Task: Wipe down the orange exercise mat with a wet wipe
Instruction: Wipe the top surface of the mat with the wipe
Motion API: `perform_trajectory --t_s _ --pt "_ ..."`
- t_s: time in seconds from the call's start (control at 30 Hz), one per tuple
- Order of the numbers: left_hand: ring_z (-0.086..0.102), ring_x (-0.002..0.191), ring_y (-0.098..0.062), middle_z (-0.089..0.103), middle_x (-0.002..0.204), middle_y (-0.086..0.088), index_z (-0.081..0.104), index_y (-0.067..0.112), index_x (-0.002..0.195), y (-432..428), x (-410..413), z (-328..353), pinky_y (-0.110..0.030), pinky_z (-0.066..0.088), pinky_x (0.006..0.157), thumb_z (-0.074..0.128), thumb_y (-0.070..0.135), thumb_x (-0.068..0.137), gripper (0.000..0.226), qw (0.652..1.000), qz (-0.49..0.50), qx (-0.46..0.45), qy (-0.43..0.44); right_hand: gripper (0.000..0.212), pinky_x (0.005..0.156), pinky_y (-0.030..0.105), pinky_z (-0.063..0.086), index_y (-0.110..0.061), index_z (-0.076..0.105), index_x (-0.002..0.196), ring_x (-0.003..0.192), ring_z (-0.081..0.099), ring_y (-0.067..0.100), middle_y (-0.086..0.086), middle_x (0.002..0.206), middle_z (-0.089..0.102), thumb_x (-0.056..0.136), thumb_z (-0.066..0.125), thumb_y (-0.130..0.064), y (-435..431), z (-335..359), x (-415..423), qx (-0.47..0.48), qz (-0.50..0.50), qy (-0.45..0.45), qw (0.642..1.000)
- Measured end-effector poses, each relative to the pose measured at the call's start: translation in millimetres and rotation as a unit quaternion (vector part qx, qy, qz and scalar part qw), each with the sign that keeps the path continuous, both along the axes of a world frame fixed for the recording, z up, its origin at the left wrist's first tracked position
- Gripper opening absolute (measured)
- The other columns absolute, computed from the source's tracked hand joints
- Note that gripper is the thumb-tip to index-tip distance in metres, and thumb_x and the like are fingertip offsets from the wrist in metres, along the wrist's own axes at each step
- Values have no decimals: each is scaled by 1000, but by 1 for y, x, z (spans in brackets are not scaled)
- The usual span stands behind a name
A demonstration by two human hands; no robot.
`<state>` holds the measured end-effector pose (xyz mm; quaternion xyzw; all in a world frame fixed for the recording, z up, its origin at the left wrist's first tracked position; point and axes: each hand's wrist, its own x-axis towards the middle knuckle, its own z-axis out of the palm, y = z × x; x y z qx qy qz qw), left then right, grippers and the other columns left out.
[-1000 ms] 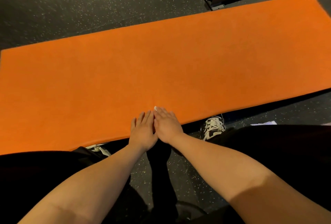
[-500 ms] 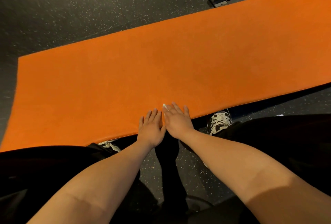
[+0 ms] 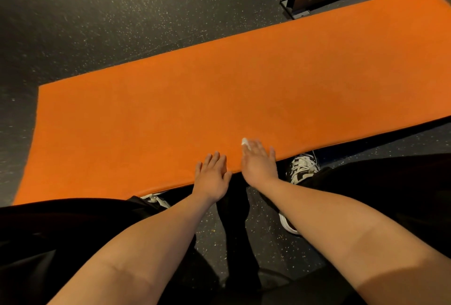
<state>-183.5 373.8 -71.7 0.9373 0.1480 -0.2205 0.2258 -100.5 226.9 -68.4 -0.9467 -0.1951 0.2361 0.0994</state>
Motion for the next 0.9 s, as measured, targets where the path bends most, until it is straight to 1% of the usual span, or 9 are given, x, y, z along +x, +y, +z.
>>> perform_trajectory --t_s 0.03,0.1,0.27,0.33,0.47,0.53,0.73,0.8,0.9 --pt "-4 155 -18 3 169 3 16 26 161 0 0 0 -46 -2 124 32 49 106 62 1000 1 1 1 55 125 54 -3 -20 17 162 156 -5 19 0 170 8 109 23 -32 -3 0 4 -15 -39 8 999" --pt "-4 155 -18 4 169 3 17 26 161 -1 0 0 -46 -1 124 32 49 106 62 1000 3 4 0 56 125 52 -4 -18 13 162 156 -5 19 1 170 4 109 23 -31 1 2 2 -24 -58 19 998" --pt "-3 155 -18 6 169 2 14 25 161 -3 -1 2 -45 -1 125 30 45 106 60 1000 6 -7 -7 51 126 47 -4 -22 24 160 156 3 13 -4 169 13 110 26 -29 22 8 -28 42 76 32 996" --pt "-2 155 -18 6 169 3 15 25 161 -2 -1 1 -45 -1 125 31 44 106 60 1000 6 -10 -7 51 126 48 -4 -23 25 160 156 1 14 -5 169 13 110 26 -31 15 7 -22 39 91 32 995" --pt "-2 155 -18 6 169 4 19 26 160 -4 0 1 -46 0 125 32 45 107 58 1000 11 -4 0 56 125 51 -5 -22 15 162 156 -9 18 -3 170 1 109 22 -37 -2 6 -4 -17 -21 34 999" --pt "-2 155 -18 6 169 3 20 26 160 -6 0 2 -46 0 125 32 44 107 57 1000 14 -2 -1 56 125 50 -5 -19 12 163 156 -9 18 -2 170 -1 110 20 -36 3 8 -10 -14 -51 37 998" --pt "-1 155 -18 8 169 2 17 27 160 -4 -2 5 -45 -1 124 30 41 107 57 1000 15 -17 -5 51 126 47 -6 -22 24 160 156 0 16 -2 170 10 110 25 -31 15 9 -33 34 81 29 996" --pt "-1 155 -19 7 169 2 19 27 160 -3 -1 6 -45 0 124 31 41 107 56 1000 12 -13 -1 52 125 50 -4 -22 25 160 156 -2 18 -2 170 11 109 24 -33 6 7 -19 16 56 16 998" --pt "-1 155 -20 7 169 2 20 27 160 -3 1 7 -46 -1 125 32 41 107 56 1000 10 -7 4 56 125 50 -4 -18 14 162 156 -10 21 -1 170 -2 108 23 -32 -8 9 1 -36 -54 28 998"
